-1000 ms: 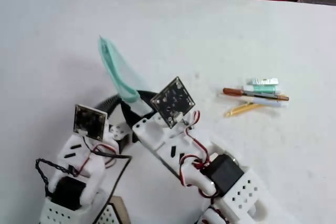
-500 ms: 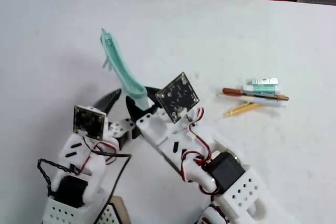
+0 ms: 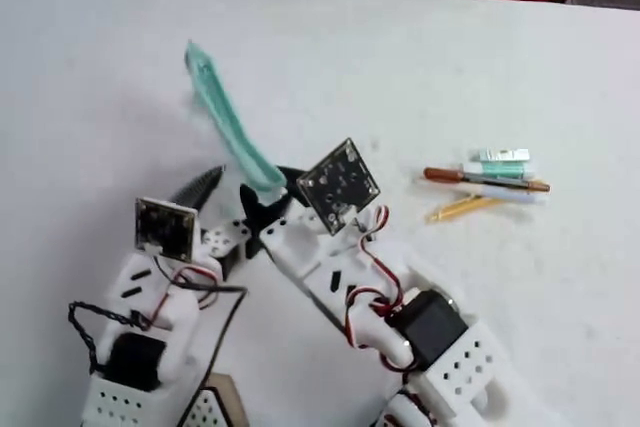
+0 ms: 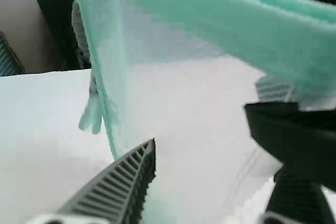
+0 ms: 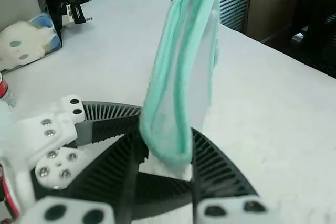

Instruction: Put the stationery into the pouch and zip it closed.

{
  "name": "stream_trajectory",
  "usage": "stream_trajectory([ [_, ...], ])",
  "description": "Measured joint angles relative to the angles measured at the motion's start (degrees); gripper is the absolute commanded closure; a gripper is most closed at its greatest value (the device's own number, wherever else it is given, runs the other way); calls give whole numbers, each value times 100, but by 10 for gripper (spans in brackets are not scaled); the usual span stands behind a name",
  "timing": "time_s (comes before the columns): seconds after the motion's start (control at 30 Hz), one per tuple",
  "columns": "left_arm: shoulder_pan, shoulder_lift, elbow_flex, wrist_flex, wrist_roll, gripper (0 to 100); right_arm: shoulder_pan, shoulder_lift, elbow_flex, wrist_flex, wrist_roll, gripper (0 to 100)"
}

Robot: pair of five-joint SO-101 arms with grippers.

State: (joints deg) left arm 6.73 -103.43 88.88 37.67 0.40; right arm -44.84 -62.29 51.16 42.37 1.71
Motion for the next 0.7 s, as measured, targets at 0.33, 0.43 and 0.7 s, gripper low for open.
stream_trajectory([
  [0.33, -229, 0, 9, -62, -9, 666, 0, -97, 70, 97, -9, 980],
  [0.43, -237, 0, 9, -62, -9, 666, 0, -97, 246, -123, -9, 980],
  [0.7, -237, 0, 9, -62, -9, 666, 0, -105, 422, -316, -9, 980],
])
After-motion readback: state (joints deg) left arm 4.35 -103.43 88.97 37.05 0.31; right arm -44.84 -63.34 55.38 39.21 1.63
